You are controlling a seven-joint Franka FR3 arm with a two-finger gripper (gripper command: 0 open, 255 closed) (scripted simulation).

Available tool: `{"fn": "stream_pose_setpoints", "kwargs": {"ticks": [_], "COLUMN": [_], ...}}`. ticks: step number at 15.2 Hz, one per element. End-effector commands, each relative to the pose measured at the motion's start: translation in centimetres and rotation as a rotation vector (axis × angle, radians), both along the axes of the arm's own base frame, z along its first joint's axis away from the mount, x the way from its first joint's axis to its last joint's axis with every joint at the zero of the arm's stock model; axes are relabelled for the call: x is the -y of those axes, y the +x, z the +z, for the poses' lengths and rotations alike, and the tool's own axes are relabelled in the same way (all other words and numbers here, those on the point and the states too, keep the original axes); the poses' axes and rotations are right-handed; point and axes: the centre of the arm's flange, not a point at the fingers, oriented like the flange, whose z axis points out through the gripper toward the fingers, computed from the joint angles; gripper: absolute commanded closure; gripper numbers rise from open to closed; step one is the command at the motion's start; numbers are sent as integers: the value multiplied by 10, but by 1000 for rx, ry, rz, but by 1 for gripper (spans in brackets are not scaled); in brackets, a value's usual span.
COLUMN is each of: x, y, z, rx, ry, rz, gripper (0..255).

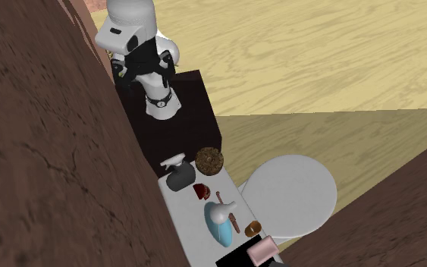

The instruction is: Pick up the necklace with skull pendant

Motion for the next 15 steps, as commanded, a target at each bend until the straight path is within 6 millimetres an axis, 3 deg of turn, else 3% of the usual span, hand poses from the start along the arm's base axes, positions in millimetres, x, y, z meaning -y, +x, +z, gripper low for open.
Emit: {"fn": "stream_pose_setpoints", "kwargs": {"ticks": [1,15], "x": [0,-66], "y": [0,173], "z": [0,-22], "rx": [0,-28], "ry": [0,78], "rz": [0,-208], "gripper": [0,0]}}
